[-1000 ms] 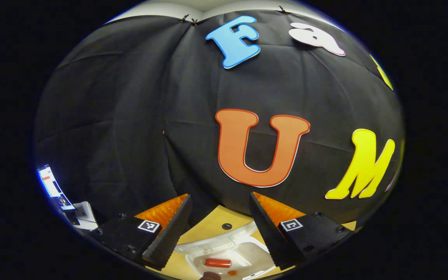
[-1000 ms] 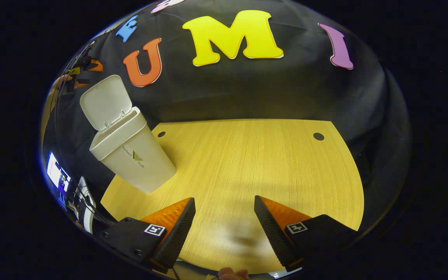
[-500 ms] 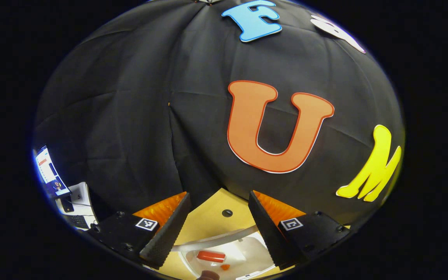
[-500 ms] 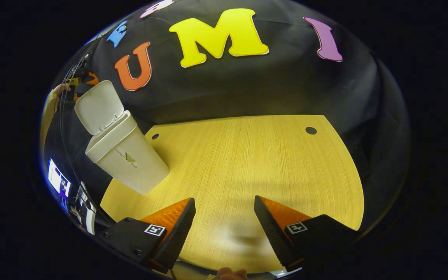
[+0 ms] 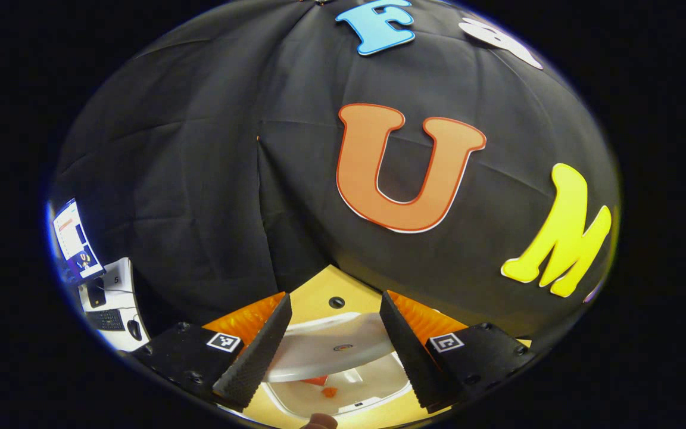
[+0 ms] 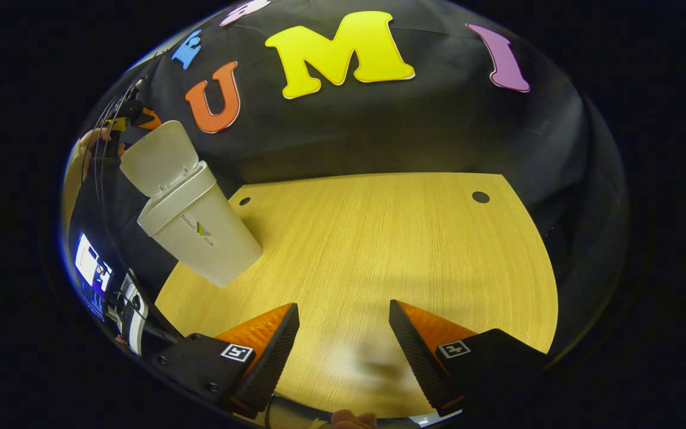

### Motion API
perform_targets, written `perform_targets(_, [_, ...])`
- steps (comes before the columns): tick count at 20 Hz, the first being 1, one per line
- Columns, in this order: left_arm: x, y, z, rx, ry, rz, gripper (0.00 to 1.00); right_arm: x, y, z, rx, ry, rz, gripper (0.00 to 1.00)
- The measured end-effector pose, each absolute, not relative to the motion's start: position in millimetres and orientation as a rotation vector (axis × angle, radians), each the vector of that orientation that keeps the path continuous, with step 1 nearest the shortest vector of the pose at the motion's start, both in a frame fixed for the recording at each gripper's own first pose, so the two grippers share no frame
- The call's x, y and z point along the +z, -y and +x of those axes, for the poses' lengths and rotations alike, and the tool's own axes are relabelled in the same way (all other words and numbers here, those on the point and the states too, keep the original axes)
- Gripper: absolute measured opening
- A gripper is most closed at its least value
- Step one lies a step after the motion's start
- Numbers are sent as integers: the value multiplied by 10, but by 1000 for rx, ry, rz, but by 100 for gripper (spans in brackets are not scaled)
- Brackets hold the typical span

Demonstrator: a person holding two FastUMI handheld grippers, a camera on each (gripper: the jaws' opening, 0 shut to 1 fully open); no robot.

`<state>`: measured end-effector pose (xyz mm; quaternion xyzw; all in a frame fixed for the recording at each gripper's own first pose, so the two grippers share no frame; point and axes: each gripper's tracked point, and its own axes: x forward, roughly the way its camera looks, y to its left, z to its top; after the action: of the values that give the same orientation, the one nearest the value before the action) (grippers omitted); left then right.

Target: Press the lid of the desktop garbage bin to open it, pick up the crumpled paper on the desktop and throw it into the bin, then pick up the pop can on the desktop and drop it into the bin, and finally close the garbage bin lid.

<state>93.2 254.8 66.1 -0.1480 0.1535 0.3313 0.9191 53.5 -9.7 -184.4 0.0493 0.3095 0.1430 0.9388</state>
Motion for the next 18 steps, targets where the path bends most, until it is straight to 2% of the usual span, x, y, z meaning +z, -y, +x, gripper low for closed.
perform_targets(1, [588, -2472, 895, 694, -312, -296, 99, -1864, 134, 529, 295, -634, 91, 96])
perform_targets(8, [-32, -2013, 784, 724, -331, -315, 99, -2042, 296, 535, 340, -658, 61, 96])
perform_targets(10, [-158, -1957, 762, 731, -328, -274, 99, -2092, 333, 524, 355, -664, 42, 93])
perform_targets(11, [-234, -1930, 745, 737, -334, -255, 99, -2121, 340, 520, 364, -665, 33, 96])
perform_targets(18, [-511, -1862, 724, 754, -346, -193, 99, -2288, 393, 510, 394, -696, -22, 96])
